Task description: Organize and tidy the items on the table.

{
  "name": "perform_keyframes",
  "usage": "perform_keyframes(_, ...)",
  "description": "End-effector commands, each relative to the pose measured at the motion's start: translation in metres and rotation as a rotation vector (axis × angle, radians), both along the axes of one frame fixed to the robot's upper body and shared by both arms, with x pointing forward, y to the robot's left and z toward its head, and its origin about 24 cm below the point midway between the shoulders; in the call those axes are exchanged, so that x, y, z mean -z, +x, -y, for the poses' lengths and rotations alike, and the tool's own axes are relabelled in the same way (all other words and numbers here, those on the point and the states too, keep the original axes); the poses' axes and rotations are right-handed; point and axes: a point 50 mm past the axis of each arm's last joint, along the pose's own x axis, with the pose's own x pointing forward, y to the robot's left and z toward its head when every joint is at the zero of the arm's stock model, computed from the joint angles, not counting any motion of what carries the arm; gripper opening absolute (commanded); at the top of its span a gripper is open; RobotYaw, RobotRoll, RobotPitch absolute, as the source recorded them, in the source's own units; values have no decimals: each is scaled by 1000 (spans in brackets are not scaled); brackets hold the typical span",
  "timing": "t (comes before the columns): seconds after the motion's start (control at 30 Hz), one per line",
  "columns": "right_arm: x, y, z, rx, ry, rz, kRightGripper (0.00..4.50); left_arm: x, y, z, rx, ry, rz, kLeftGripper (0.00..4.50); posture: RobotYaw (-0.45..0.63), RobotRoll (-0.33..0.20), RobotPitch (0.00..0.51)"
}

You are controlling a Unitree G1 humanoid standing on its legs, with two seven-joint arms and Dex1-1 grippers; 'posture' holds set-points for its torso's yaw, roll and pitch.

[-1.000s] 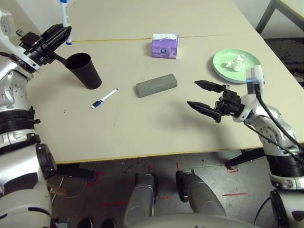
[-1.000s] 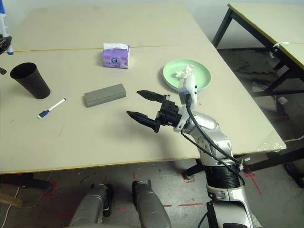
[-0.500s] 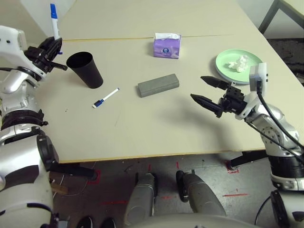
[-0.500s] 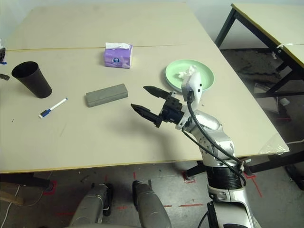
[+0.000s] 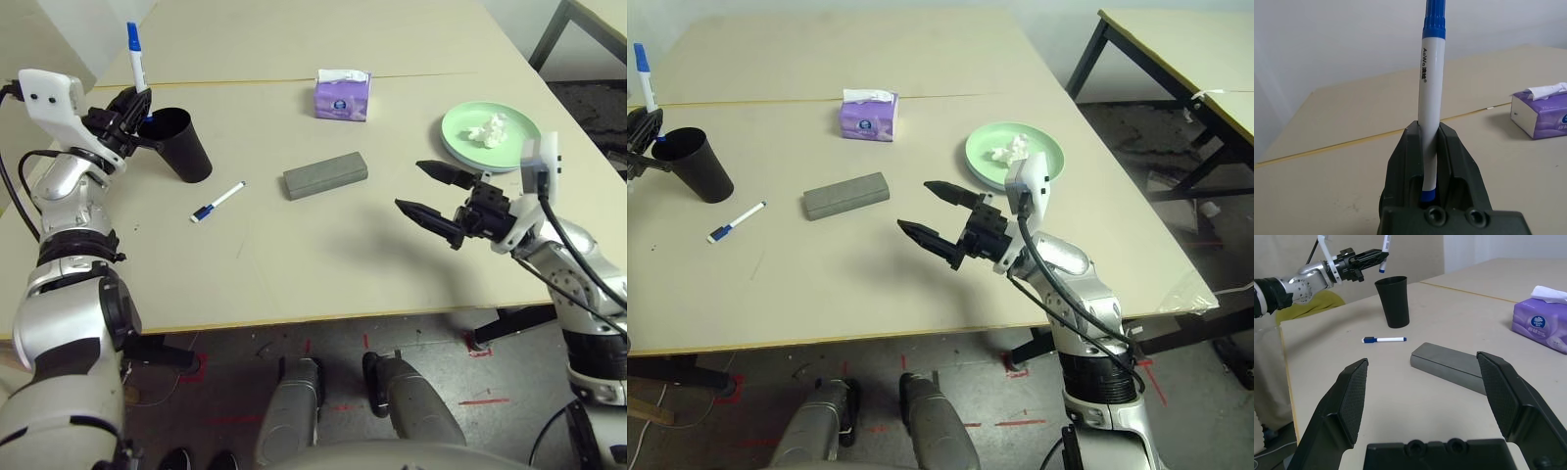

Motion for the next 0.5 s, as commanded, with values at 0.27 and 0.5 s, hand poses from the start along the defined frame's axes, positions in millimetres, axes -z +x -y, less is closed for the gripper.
perform_keyframes(0.27,-8,-3,5,12,9,13,4500,15,-6,-9,-44,-11,-30,629,-106,0,188)
perform_keyframes(0.5,-9,-3,3,9,12,13,4500,16,-7,-8,-35,-15,-15,2968,-106,0,188)
